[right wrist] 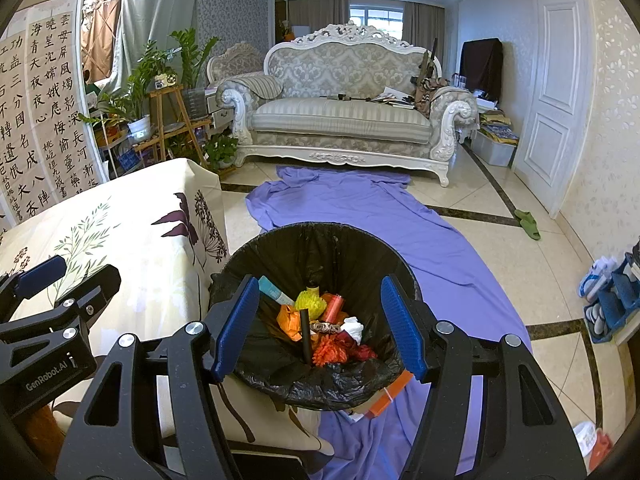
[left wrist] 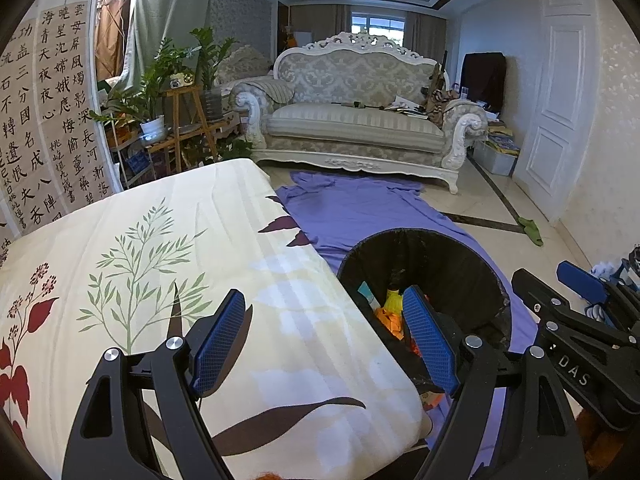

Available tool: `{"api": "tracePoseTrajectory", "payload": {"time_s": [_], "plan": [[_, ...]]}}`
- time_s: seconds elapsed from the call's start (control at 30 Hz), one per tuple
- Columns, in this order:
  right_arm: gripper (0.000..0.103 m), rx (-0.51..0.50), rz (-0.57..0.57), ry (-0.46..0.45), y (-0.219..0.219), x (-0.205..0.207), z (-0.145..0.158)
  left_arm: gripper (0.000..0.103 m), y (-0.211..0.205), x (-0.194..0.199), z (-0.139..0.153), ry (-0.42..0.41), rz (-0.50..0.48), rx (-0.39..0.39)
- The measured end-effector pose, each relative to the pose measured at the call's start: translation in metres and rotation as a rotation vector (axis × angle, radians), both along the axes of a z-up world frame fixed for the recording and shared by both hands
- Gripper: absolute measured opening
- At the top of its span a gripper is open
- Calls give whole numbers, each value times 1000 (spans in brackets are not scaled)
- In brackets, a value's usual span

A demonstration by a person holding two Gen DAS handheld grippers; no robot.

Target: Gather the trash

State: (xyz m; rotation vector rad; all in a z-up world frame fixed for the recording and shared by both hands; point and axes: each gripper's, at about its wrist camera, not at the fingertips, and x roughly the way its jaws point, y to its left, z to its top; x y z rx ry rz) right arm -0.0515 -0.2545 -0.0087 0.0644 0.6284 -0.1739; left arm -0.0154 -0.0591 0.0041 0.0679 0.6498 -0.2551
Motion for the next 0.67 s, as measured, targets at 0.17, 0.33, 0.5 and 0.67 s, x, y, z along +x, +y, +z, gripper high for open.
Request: {"api": "tracePoseTrajectory", "payload": {"time_s": [0.17, 0.33, 0.5, 0.67], "plan": [[62, 1, 0, 0, 0, 0, 0, 79, -2, -1, 1, -3, 3, -5], [62, 0, 0, -1, 1, 0, 0, 78, -4, -2, 3, -4, 0, -5], [62, 0, 1, 0, 1, 0, 0, 79, -5, -2, 7, -8, 12, -2], [62, -2, 6, 3, 4, 0, -1, 79, 3, 4, 9, 14, 32, -9]]}}
